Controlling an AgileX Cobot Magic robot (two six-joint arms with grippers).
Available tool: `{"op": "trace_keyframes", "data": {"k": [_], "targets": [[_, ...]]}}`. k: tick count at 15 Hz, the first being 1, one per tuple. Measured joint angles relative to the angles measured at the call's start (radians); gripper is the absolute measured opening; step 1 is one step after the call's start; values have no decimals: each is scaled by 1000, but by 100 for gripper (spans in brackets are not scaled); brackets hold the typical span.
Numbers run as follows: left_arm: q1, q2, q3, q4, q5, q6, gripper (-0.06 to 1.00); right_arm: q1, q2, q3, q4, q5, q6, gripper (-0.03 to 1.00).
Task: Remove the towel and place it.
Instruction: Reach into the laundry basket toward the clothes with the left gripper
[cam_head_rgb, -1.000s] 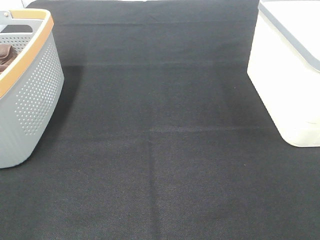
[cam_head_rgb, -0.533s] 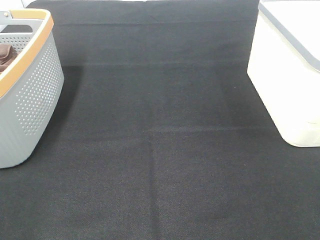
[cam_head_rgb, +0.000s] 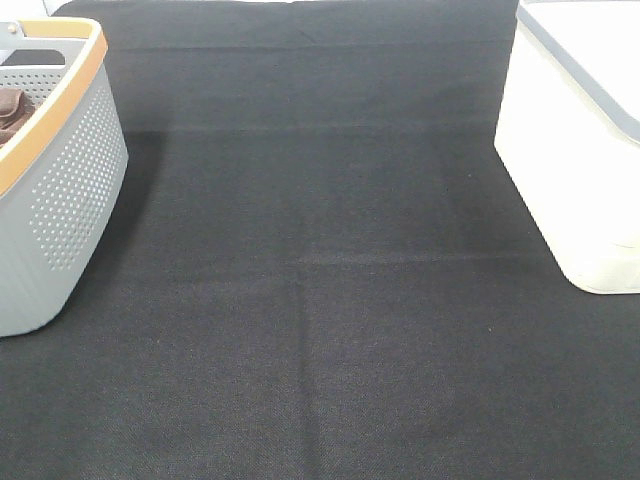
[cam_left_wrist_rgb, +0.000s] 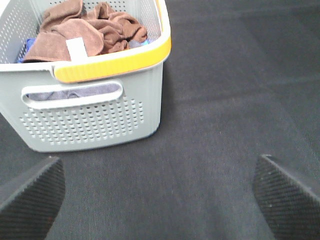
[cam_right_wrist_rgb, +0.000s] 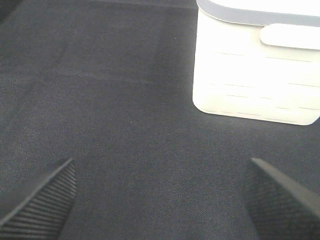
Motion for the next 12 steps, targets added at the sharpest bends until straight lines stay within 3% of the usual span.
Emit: {"op": "trace_keyframes", "data": {"k": [2, 5, 6, 7, 9, 12], "targets": [[0, 51, -11, 6, -135, -5, 94, 0, 0, 0, 0, 0, 0, 85], [0, 231, -12, 31, -341, -6, 81, 0, 0, 0, 0, 0, 0, 85], [0, 231, -12, 31, -341, -6, 81, 0, 0, 0, 0, 0, 0, 85], [0, 347, -23, 46, -426, -7, 76, 0, 0, 0, 0, 0, 0, 85], [0, 514, -82, 63, -481, -37, 73, 0, 0, 0, 0, 0, 0, 85], [0, 797, -268, 104, -464, -85, 73, 0, 0, 0, 0, 0, 0, 85]]}}
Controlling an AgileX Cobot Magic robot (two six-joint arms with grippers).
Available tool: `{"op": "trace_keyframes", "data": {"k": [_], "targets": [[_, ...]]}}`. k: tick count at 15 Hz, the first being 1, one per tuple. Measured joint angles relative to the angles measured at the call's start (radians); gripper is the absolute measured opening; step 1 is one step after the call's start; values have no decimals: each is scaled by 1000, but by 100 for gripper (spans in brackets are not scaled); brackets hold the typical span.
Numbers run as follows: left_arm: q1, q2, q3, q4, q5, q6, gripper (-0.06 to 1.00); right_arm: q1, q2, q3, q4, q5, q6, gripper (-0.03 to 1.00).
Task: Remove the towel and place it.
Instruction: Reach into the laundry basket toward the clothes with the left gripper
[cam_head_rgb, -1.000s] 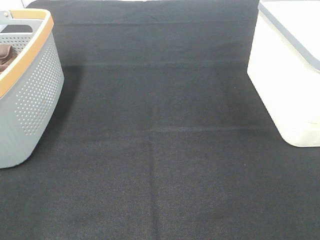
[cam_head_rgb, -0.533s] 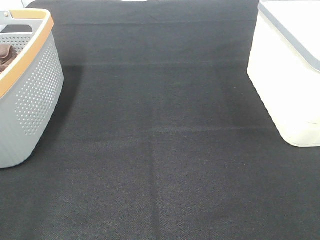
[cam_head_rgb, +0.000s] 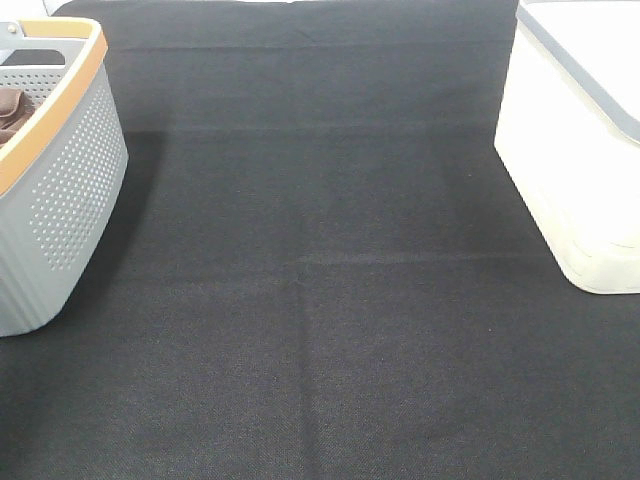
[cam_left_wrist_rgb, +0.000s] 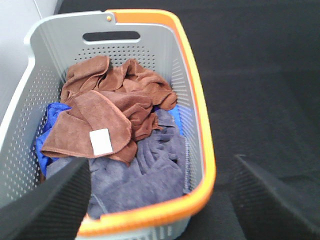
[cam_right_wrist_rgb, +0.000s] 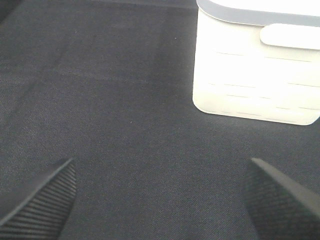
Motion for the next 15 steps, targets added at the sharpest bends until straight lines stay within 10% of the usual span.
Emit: {"op": "trace_keyframes", "data": {"k": [8, 15], "targets": [[0, 601, -568, 242, 468, -141, 73, 0, 0, 0, 0, 0, 0, 85], [0, 901, -765, 250, 543, -144, 73, 0, 0, 0, 0, 0, 0, 85]]}}
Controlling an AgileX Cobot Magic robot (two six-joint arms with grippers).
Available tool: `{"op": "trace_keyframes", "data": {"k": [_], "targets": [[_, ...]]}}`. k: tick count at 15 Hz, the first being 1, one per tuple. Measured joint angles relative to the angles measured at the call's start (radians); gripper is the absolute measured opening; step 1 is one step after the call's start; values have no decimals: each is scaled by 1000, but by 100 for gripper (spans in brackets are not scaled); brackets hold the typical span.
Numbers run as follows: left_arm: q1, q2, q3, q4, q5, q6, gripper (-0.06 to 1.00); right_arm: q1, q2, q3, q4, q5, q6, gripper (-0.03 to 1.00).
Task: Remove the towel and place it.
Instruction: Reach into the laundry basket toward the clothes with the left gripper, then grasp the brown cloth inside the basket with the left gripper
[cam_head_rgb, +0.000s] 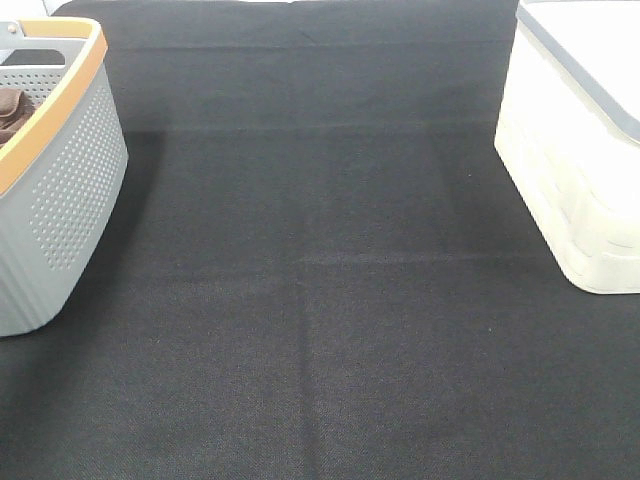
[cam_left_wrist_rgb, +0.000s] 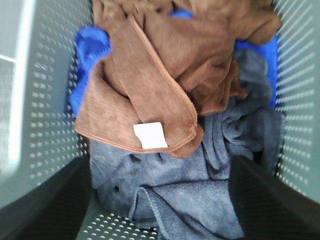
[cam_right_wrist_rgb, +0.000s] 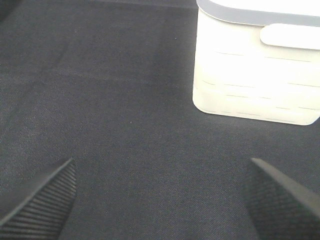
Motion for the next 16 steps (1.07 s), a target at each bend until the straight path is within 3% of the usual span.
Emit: {"op": "trace_keyframes", "data": {"k": [2, 6, 16], "targets": [[0, 111, -61, 0, 55, 0, 73, 0, 0, 0, 0, 0, 0, 85], [0, 229, -125, 0, 70, 0, 73, 0, 0, 0, 0, 0, 0, 85], [0, 360, -134, 17, 67, 0, 73, 0, 0, 0, 0, 0, 0, 85]]}}
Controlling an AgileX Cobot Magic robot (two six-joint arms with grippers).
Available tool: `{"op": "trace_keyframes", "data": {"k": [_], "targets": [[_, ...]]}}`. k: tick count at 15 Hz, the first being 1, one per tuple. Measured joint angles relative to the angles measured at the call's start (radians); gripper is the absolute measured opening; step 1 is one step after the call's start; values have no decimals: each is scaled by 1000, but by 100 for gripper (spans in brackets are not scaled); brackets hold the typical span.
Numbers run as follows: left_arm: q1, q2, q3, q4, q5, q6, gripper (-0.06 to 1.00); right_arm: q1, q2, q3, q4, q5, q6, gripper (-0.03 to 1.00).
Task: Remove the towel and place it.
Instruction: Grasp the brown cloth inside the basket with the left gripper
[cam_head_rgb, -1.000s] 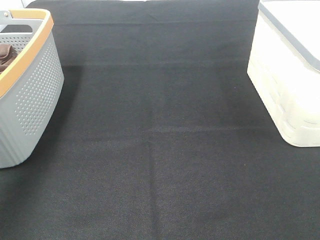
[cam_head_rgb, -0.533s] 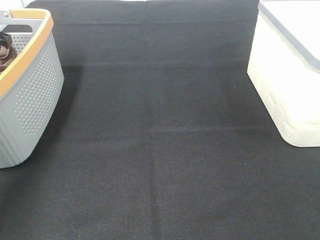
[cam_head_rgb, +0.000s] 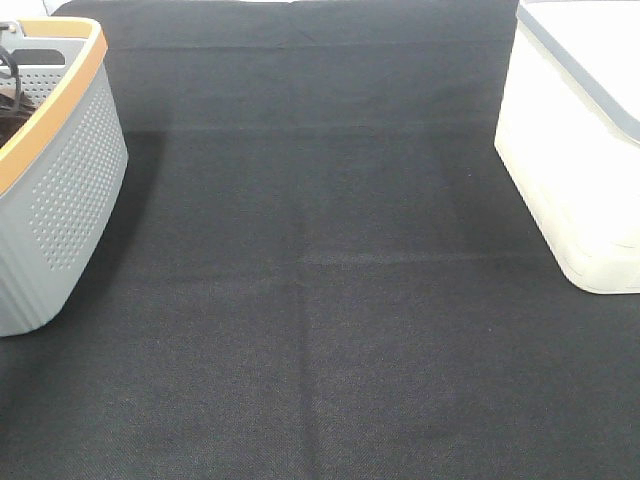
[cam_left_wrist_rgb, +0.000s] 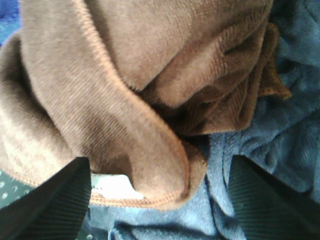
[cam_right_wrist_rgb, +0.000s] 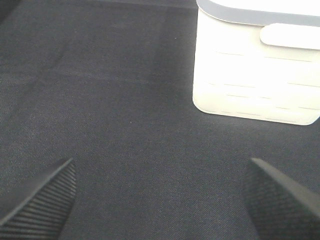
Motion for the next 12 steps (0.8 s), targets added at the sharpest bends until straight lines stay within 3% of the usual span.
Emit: {"op": "trace_keyframes", "data": {"k": [2, 12], "targets": [[0, 5, 0, 1, -21, 0, 71, 0, 0, 0, 1, 0, 0, 85], [0, 5, 0, 1, -48, 0, 31, 0, 0, 0, 1, 0, 0, 85]]}}
